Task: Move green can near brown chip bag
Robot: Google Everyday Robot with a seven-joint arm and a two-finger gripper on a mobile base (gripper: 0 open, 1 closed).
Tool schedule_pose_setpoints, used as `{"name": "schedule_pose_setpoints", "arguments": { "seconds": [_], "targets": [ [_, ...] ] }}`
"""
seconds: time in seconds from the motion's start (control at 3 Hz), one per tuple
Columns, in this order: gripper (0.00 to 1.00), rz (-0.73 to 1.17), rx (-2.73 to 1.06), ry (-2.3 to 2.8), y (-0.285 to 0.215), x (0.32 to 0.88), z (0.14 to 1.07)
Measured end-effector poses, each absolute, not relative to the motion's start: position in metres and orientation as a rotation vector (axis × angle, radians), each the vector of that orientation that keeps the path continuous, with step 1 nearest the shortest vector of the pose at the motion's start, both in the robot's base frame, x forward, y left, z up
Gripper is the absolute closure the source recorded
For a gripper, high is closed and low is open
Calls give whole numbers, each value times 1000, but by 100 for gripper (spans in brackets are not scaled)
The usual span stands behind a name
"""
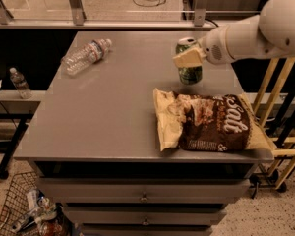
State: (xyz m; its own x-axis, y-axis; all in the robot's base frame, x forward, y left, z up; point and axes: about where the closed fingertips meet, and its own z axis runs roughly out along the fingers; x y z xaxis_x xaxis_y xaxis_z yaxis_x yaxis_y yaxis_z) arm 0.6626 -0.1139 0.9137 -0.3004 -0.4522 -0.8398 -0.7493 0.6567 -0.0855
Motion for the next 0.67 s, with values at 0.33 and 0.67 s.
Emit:
{"name": "schedule_pose_setpoints", "arguments": {
  "seconds": [0.33,0.67],
  "targets": [
    [100,413,-808,1956,-140,656,900],
    [100,393,-734,1934,-156,643,903]
  ]
}}
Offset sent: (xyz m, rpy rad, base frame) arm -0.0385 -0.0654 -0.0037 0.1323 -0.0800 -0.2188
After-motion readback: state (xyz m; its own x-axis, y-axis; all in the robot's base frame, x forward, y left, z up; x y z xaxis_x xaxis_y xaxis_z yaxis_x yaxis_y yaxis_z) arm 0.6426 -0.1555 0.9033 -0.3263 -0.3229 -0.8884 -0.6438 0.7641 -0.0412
